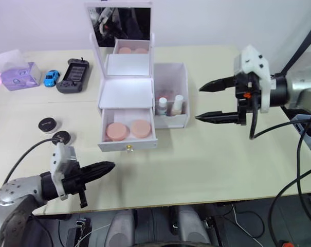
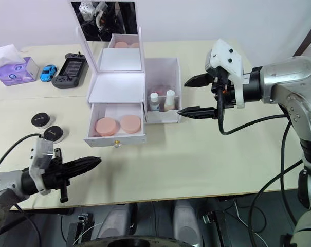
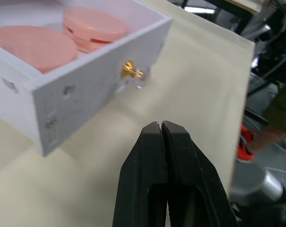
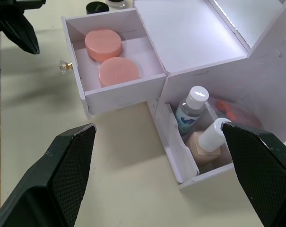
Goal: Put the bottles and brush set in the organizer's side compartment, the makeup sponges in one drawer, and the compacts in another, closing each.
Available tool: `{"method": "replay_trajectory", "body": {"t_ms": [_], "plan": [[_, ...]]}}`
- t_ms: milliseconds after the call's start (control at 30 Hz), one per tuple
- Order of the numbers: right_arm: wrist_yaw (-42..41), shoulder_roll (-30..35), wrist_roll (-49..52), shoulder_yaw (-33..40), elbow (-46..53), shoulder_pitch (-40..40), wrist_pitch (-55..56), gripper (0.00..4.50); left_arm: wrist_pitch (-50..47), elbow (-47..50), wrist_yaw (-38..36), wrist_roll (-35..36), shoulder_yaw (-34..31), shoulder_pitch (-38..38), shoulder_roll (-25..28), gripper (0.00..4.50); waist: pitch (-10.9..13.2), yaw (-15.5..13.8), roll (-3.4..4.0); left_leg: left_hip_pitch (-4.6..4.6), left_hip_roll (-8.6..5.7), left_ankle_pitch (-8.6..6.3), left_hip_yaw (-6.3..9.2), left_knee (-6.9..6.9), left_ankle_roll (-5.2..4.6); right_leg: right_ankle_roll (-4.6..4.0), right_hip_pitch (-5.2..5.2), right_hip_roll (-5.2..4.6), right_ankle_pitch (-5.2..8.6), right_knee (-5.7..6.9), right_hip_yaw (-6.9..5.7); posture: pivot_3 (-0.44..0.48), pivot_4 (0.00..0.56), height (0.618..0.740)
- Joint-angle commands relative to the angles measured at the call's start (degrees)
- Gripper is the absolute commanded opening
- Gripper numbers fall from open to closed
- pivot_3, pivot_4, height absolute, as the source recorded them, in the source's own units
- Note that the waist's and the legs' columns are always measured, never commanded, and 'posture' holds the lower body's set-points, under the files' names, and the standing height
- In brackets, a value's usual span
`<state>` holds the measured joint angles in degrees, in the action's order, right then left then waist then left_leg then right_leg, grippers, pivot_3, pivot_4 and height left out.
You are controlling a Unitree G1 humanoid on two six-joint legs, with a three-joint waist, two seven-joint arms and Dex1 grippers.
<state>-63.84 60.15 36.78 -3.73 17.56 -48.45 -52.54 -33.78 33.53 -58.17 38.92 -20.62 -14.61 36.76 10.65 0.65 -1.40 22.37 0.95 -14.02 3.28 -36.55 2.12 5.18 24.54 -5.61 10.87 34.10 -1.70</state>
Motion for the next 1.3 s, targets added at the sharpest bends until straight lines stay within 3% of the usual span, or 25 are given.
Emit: {"method": "replay_trajectory", "body": {"t_ms": [33,700,1033,1300], "plan": [[0.5,1.1,0.5,3.0,1.9,-1.0,-0.8,4.50,3.0,-1.6,1.9,-1.8,2.3,2.2,-0.1,0.11,0.0,-0.1,0.01,0.00,0.00,0.00,0.01,0.00,0.00,0.00,0.00,0.00,0.00,0.01,-0.01,0.000,0.150,0.740],[2.9,2.1,1.8,6.0,4.8,-0.2,-4.6,4.50,5.4,-12.0,7.1,-5.4,9.4,18.2,0.1,0.11,0.0,-0.1,0.02,0.01,0.00,0.00,0.03,0.02,0.00,0.00,0.00,0.00,0.00,0.00,-0.02,0.000,0.150,0.740],[4.6,1.8,3.0,6.9,6.1,0.3,-6.0,4.50,6.1,-14.7,18.0,-11.0,12.2,23.2,-4.7,0.11,0.0,-0.2,0.01,0.00,0.00,0.00,0.03,0.12,0.00,-0.01,0.00,0.01,-0.02,-0.01,-0.02,0.000,0.150,0.740],[5.6,1.4,4.5,6.9,6.4,-0.2,-7.1,4.50,10.0,-20.7,17.7,-13.1,13.2,27.5,-6.1,0.11,0.0,-0.1,0.01,0.00,0.00,0.00,0.03,0.10,0.00,-0.01,0.00,0.01,-0.02,-0.01,-0.02,0.000,0.150,0.740]]}}
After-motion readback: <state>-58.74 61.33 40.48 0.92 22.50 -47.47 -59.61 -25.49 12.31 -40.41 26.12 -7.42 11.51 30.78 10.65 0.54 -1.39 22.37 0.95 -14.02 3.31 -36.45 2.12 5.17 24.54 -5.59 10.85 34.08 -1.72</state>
